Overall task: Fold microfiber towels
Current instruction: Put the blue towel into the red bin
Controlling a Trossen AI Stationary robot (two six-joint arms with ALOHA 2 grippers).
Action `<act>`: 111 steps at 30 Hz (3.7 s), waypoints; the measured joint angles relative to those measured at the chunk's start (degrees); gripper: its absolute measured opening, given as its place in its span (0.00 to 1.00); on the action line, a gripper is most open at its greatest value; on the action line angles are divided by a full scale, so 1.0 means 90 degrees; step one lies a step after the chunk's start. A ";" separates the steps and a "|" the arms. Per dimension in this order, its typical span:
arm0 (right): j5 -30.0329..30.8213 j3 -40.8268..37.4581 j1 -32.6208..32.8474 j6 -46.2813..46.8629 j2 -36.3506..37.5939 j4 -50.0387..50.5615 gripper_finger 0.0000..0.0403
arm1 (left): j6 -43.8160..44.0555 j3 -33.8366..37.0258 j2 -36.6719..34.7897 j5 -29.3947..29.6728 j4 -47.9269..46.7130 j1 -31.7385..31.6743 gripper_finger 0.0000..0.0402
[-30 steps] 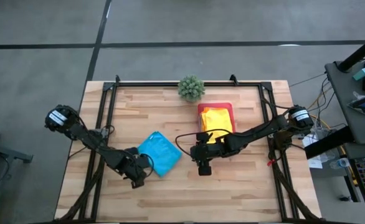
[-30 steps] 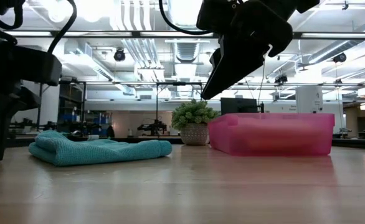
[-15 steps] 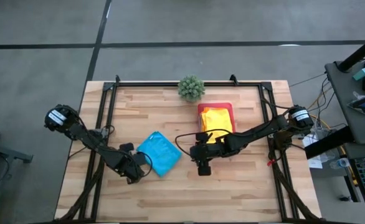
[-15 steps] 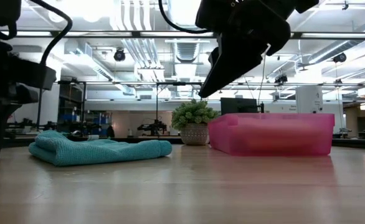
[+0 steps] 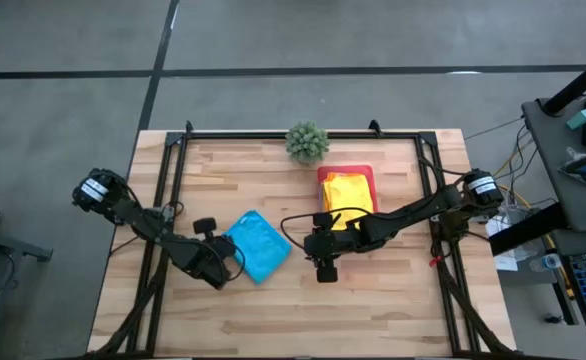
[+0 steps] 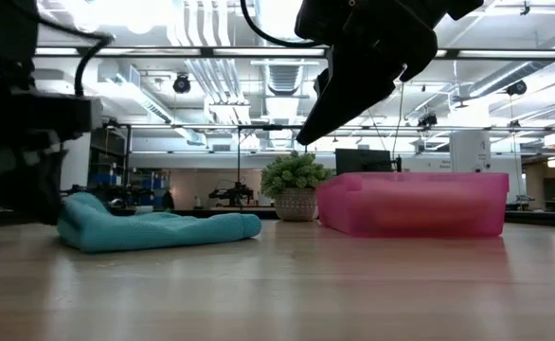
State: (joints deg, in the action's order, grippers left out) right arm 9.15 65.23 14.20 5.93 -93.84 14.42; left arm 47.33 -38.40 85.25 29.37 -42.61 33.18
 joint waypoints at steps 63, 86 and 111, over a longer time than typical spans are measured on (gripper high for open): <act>0.0592 0.0226 -0.1168 0.3780 -0.0002 -0.1008 0.62 | 0.2689 0.1979 -0.2697 -0.1898 0.2841 -0.1677 0.52; 0.0318 0.2061 -0.1225 0.3725 -0.1471 0.0053 0.64 | 0.2991 0.2286 -0.2552 -0.1142 0.3582 -0.1735 0.54; 0.0321 0.2924 -0.1418 0.4046 -0.2825 0.0972 0.61 | 0.3156 0.2475 -0.2324 -0.1291 0.3899 -0.1732 0.52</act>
State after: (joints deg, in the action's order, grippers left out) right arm 12.03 91.55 1.43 42.34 -119.27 23.17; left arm 75.73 -16.12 64.34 17.75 -7.52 17.58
